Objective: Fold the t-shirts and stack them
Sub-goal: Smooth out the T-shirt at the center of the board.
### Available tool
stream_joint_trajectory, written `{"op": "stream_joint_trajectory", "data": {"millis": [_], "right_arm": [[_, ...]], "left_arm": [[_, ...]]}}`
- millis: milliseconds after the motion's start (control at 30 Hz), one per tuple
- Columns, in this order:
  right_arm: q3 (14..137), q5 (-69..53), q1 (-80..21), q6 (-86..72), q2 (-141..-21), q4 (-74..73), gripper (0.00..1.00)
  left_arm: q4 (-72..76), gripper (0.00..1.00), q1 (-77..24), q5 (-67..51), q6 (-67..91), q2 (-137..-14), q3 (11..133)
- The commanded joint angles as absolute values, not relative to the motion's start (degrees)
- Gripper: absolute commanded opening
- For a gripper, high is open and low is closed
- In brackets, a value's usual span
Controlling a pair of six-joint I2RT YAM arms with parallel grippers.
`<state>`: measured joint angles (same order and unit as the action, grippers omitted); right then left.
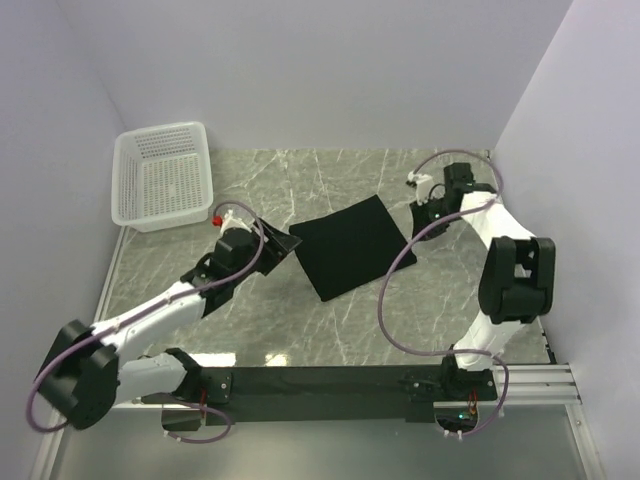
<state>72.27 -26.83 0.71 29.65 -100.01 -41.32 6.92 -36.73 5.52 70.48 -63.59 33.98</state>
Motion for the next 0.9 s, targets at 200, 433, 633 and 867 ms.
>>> {"op": "stream_joint_trajectory", "data": {"millis": [200, 433, 633, 867], "right_arm": [[69.0, -35.3, 2.5, 31.9, -88.3, -44.6, 0.16], [63.0, -35.2, 2.6, 32.3, -84.5, -43.2, 0.16], [63.1, -34.6, 3.0, 32.3, -84.9, -43.2, 0.16], [63.5, -34.6, 3.0, 32.0, -86.0, -43.4, 0.16]], "left_arm": [[12.0, 0.49, -29.2, -3.7, 65.2, -87.8, 50.3], [9.9, 0.26, -25.3, -7.5, 64.2, -100.6, 60.5], [8.2, 0.20, -25.0, -9.2, 63.2, -105.0, 61.2], [8.7, 0.19, -23.0, -9.2, 61.4, -108.2, 57.0]]}}
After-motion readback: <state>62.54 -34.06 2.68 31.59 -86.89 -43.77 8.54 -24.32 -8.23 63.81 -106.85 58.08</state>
